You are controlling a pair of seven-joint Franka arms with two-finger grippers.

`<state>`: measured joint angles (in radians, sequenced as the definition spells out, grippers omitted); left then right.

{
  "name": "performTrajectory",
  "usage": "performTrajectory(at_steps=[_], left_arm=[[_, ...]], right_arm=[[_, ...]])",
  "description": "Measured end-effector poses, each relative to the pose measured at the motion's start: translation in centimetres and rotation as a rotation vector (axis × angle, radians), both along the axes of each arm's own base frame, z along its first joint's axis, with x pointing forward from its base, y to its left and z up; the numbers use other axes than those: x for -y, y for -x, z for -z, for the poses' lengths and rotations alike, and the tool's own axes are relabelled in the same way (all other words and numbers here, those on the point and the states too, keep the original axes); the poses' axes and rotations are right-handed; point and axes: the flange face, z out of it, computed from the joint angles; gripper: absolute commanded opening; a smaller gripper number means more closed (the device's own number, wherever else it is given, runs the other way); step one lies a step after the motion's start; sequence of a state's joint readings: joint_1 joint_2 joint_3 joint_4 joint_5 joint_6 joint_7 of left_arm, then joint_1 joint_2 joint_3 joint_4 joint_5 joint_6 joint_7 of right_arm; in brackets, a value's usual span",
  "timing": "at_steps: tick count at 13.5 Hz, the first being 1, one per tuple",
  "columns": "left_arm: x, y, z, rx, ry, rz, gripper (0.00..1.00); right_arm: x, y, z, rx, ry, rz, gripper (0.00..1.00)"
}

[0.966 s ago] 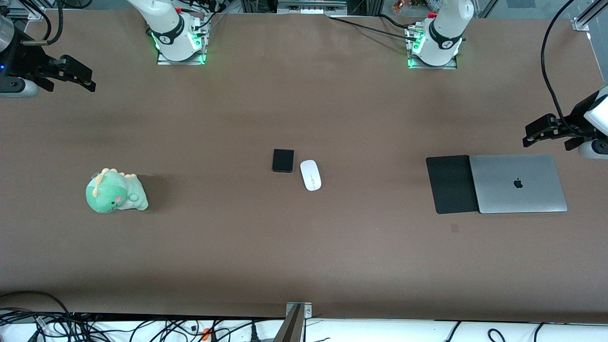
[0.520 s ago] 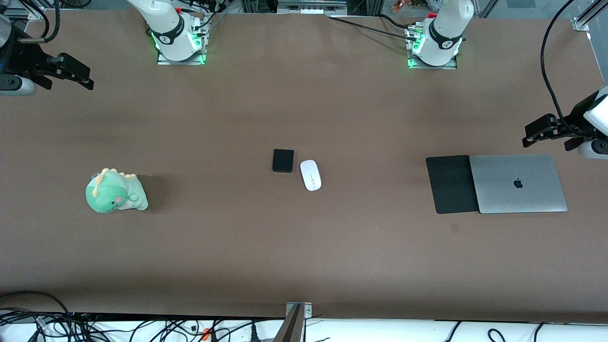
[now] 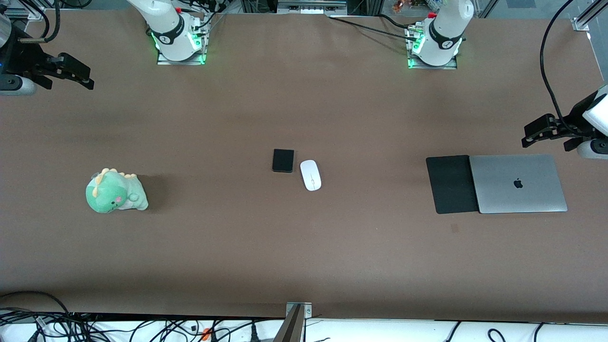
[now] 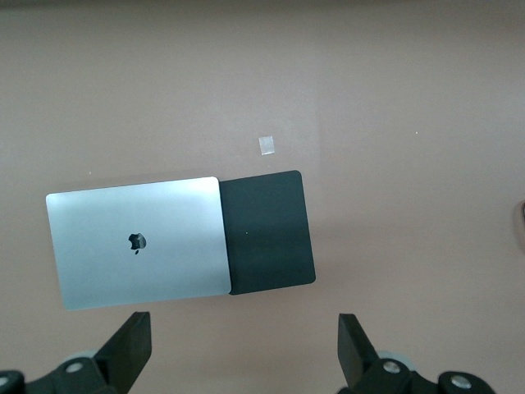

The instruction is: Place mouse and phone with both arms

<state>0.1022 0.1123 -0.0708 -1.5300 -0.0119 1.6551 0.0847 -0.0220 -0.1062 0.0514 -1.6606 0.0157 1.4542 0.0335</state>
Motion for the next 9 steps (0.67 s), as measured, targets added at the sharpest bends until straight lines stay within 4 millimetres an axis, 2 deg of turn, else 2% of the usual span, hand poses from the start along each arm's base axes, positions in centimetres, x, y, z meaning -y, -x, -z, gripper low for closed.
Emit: performTrajectory(at_steps=[5, 9], left_arm=[[-1.6, 0.1, 0.0, 0.003, 0.046, -0.038, 1.00], [-1.4, 0.0, 0.0, 0.003, 0.049, -0.036, 1.00]], right_arm=[[0.1, 0.3, -0.3, -0.001, 0.000, 0.002, 1.00], [0.1, 0.5, -0.5, 0.000, 0.000, 0.002, 1.00]])
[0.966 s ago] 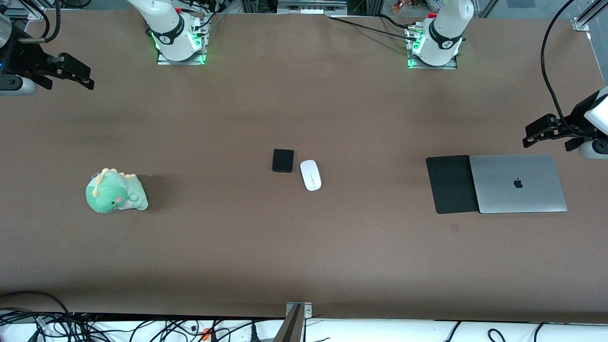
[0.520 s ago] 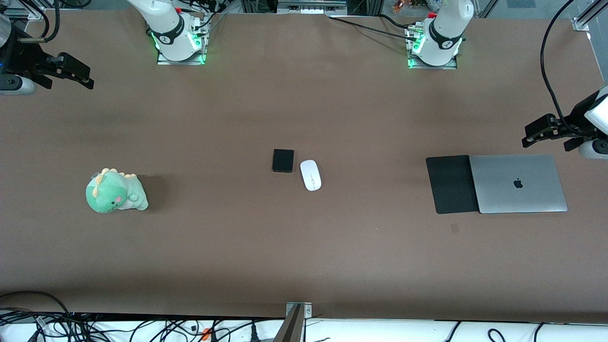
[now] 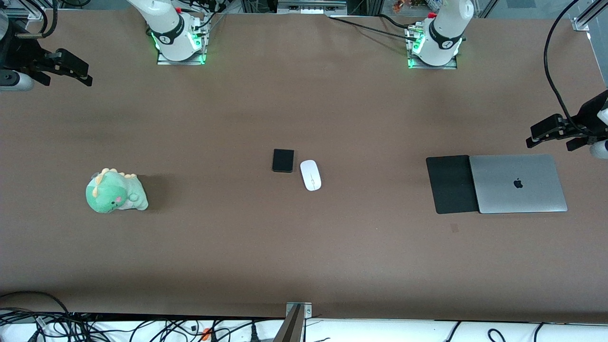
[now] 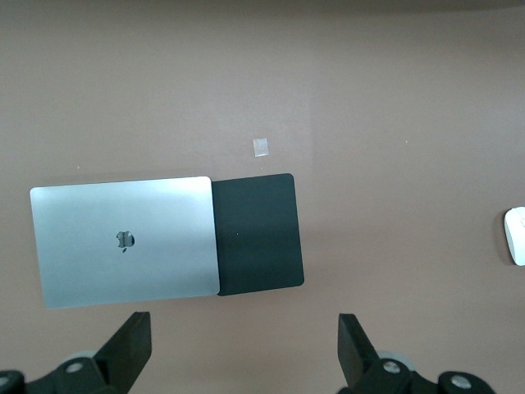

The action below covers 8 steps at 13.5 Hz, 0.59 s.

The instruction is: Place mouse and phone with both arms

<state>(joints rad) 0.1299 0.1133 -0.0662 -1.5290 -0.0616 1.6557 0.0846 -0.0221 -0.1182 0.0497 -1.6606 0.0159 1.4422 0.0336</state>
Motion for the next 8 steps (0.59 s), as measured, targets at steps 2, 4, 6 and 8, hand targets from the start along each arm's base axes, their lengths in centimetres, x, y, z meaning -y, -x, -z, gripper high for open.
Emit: performTrajectory(at_steps=[2, 4, 6, 8], left_arm=[[0.0, -0.3, 0.6, -0.008, 0.002, 0.000, 1.00], [-0.1, -0.7, 1.3, -0.018, 0.005, -0.001, 1.00], [-0.1, -1.5, 2.9, -0.043, 0.012, -0.003, 1.00], [-0.1, -1.9, 3.9, -0.058, 0.018, -0.009, 1.00]], right_arm=[[0.0, 0.0, 0.0, -0.001, -0.001, 0.000, 1.00], [0.0, 0.0, 0.0, -0.001, -0.002, 0.000, 1.00], [0.0, 0.0, 0.0, -0.002, -0.002, 0.000, 1.00], [0.0, 0.0, 0.0, -0.002, -0.002, 0.000, 1.00]])
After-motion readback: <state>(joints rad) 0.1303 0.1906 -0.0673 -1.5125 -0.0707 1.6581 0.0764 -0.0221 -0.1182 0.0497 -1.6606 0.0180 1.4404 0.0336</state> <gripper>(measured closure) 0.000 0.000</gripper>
